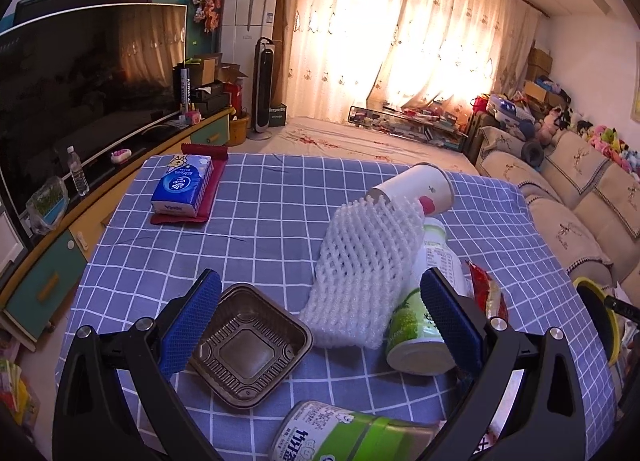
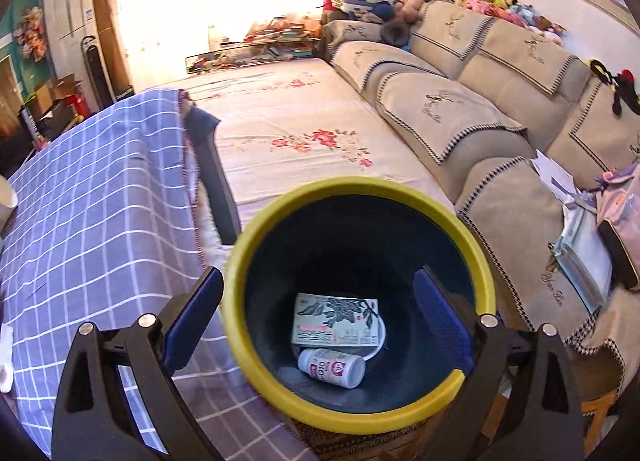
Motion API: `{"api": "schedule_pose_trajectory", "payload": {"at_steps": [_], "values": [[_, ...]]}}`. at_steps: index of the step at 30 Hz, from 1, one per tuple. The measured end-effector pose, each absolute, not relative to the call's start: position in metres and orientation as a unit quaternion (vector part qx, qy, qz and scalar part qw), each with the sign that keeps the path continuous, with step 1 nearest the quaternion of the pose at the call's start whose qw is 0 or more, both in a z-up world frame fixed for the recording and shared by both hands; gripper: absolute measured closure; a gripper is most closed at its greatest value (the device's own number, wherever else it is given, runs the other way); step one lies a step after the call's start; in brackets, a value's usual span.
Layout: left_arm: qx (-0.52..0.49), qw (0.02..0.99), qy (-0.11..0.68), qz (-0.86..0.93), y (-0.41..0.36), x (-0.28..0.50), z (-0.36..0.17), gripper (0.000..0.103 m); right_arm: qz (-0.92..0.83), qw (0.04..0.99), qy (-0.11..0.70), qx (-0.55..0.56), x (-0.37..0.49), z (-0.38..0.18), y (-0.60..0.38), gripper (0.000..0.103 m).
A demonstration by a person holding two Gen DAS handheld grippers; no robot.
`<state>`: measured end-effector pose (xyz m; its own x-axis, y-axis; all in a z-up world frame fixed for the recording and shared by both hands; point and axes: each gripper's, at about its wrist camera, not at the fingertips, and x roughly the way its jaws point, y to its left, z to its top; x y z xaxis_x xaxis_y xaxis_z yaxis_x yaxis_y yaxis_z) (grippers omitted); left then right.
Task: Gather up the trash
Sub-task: 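Grasp the green-lidded plastic jar with the left gripper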
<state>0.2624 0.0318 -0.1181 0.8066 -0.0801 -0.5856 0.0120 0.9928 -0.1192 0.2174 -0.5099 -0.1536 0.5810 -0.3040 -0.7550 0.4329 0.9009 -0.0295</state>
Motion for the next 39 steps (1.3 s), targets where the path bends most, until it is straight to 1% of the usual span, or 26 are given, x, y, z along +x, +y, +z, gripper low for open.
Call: {"api": "schedule_pose_trajectory", "payload": {"at_steps": [7, 12, 21, 26, 31, 36, 39], "values": [[-0.052, 0.942, 0.327, -0.057, 0.037, 0.237, -0.107, 0.005, -0.200, 0.892, 0.394, 0.093, 0.209, -0.145, -0.511, 0.012], [-0.053, 0.926, 0.366, -0.072, 0.050, 0.217, -0.123, 0.005, -0.198, 0.894, 0.389, 0.099, 0.204, -0.143, -0.514, 0.012], [-0.099, 0.906, 0.393, -0.127, 0.058, 0.207, -0.140, 0.005, -0.185, 0.899, 0.386, 0.092, 0.201, -0.138, -0.501, 0.012], [-0.095, 0.895, 0.405, -0.160, 0.060, 0.207, -0.148, 0.005, -0.182, 0.900, 0.387, 0.089, 0.202, -0.136, -0.497, 0.012], [-0.055, 0.890, 0.402, -0.206, 0.054, 0.200, -0.146, 0.005, -0.179, 0.899, 0.389, 0.087, 0.204, -0.137, -0.495, 0.012], [0.059, 0.883, 0.390, -0.254, 0.033, 0.191, -0.144, 0.005, -0.172, 0.899, 0.394, 0.085, 0.207, -0.140, -0.489, 0.012], [0.093, 0.872, 0.390, -0.281, 0.025, 0.193, -0.146, 0.005, -0.169, 0.899, 0.396, 0.082, 0.209, -0.141, -0.485, 0.012]]}}
